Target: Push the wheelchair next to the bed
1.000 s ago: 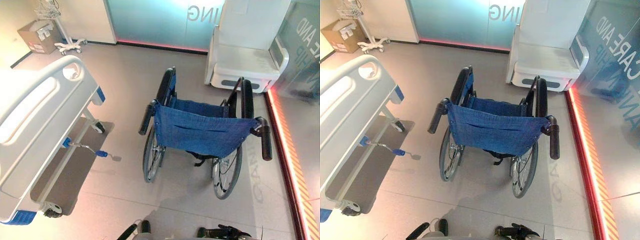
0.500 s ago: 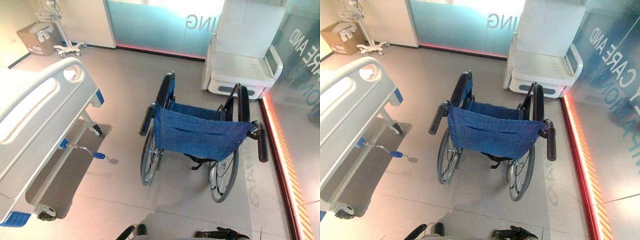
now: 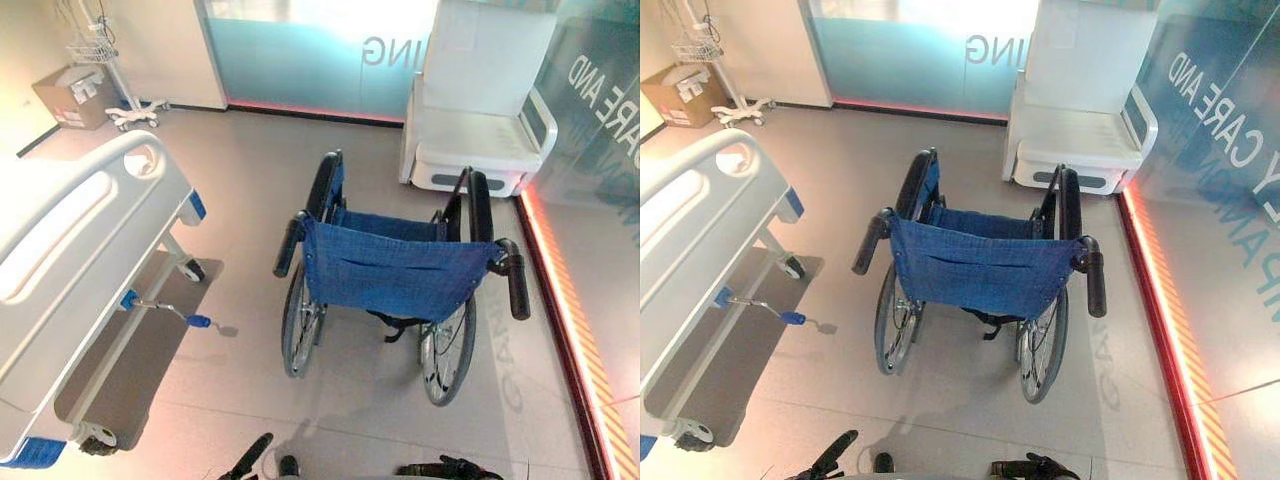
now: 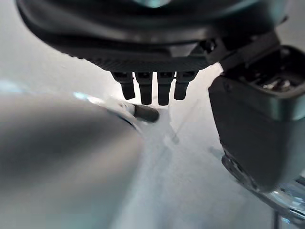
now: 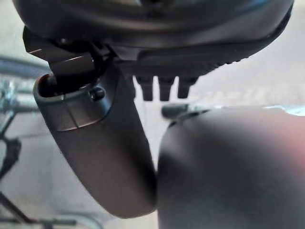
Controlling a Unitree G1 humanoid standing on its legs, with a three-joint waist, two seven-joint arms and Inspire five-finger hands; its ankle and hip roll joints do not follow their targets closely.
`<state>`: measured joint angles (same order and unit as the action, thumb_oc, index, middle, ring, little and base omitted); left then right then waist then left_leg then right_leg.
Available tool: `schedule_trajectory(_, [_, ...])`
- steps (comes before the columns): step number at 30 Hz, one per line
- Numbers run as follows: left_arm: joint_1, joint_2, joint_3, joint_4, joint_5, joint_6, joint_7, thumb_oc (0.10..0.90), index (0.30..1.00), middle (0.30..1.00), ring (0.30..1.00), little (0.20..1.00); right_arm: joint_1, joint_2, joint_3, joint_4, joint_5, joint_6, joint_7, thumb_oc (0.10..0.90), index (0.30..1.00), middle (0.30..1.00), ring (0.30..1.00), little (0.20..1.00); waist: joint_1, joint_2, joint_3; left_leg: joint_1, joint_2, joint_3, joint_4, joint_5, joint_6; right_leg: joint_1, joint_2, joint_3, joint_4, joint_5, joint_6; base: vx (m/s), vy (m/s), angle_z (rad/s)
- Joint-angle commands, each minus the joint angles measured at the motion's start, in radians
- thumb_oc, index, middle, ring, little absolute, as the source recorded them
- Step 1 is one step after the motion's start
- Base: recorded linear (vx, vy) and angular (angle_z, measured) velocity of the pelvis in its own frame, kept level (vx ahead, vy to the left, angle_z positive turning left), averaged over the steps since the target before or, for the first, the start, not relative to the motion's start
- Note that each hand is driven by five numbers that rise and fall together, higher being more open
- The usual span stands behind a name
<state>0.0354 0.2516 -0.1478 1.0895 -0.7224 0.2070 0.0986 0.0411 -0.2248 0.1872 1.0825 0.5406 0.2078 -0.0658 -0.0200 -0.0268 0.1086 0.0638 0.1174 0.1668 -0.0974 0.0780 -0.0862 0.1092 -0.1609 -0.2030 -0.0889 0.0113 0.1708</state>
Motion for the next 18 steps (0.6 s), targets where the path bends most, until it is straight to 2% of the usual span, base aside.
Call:
schedule_trajectory(1, [-0.089, 0.017, 0.019, -0.04, -0.019, -0.018, -0.015, 0.8, 0.9, 0.9, 0.9, 0.9, -0.013, -0.08, -0.079, -0.062, 0.106, -0.071, -0.109, 0.8, 0.9, 0.9, 0.9, 0.9, -0.004, 0.042, 0.045, 0.019, -0.037, 0.009, 0.01, -0.079, 0.036, -0.041, 0.019, 0.001, 0.045, 0.008, -0.031, 0.0, 0.0, 0.0])
schedule_trajectory(4, [-0.074, 0.066, 0.047, -0.131, -0.008, -0.013, -0.016, 0.8, 0.9, 0.9, 0.9, 0.9, 0.006, -0.119, -0.152, -0.149, 0.136, -0.129, -0.181, 0.8, 0.9, 0.9, 0.9, 0.9, -0.003, 0.041, 0.046, 0.019, -0.034, 0.015, 0.01, -0.078, 0.036, -0.042, 0.018, -0.001, 0.044, 0.011, -0.028, 0.0, 0.0, 0.0])
schedule_trajectory(7, [-0.06, 0.119, 0.095, -0.204, -0.036, -0.002, -0.025, 0.8, 0.9, 0.9, 0.9, 0.9, 0.024, -0.163, -0.218, -0.246, 0.149, -0.159, -0.244, 0.8, 0.9, 0.9, 0.9, 0.9, -0.007, 0.041, 0.047, 0.018, -0.032, 0.02, 0.01, -0.077, 0.036, -0.045, 0.018, -0.002, 0.043, 0.014, -0.026, 0.0, 0.0, 0.0])
schedule_trajectory(10, [-0.038, 0.18, 0.157, -0.312, -0.066, 0.011, -0.032, 0.8, 0.9, 0.9, 0.9, 0.9, 0.043, -0.235, -0.31, -0.403, 0.152, -0.163, -0.317, 0.8, 0.9, 0.9, 0.9, 0.9, -0.011, 0.042, 0.049, 0.015, -0.032, 0.025, 0.01, -0.075, 0.036, -0.047, 0.018, -0.002, 0.042, 0.019, -0.025, 0.0, 0.0, 0.0])
schedule_trajectory(11, [-0.038, 0.18, 0.157, -0.312, -0.066, 0.011, -0.032, 0.8, 0.9, 0.9, 0.9, 0.9, 0.043, -0.235, -0.31, -0.404, 0.152, -0.163, -0.317, 0.8, 0.9, 0.9, 0.9, 0.9, -0.011, 0.042, 0.049, 0.015, -0.032, 0.025, 0.01, -0.075, 0.036, -0.047, 0.018, -0.002, 0.042, 0.019, -0.025, 0.0, 0.0, 0.0])
schedule_trajectory(12, [-0.029, 0.206, 0.19, -0.366, -0.087, 0.002, -0.027, 0.8, 0.9, 0.9, 0.9, 0.9, 0.051, -0.266, -0.356, -0.471, 0.159, -0.182, -0.356, 0.8, 0.9, 0.9, 0.9, 0.9, -0.013, 0.043, 0.05, 0.015, -0.033, 0.026, 0.01, -0.077, 0.035, -0.045, 0.018, -0.001, 0.038, 0.02, -0.025, 0.0, 0.0, 0.0])
schedule_trajectory(18, [-0.014, 0.277, 0.275, -0.526, -0.111, -0.018, -0.007, 0.8, 0.9, 0.9, 0.9, 0.9, 0.045, -0.33, -0.476, -0.637, 0.135, -0.223, -0.447, 0.8, 0.9, 0.9, 0.9, 0.9, -0.014, 0.05, 0.049, 0.015, -0.035, 0.025, 0.01, -0.079, 0.033, -0.043, 0.015, -0.003, 0.033, 0.018, -0.025, 0.0, 0.0, 0.0])
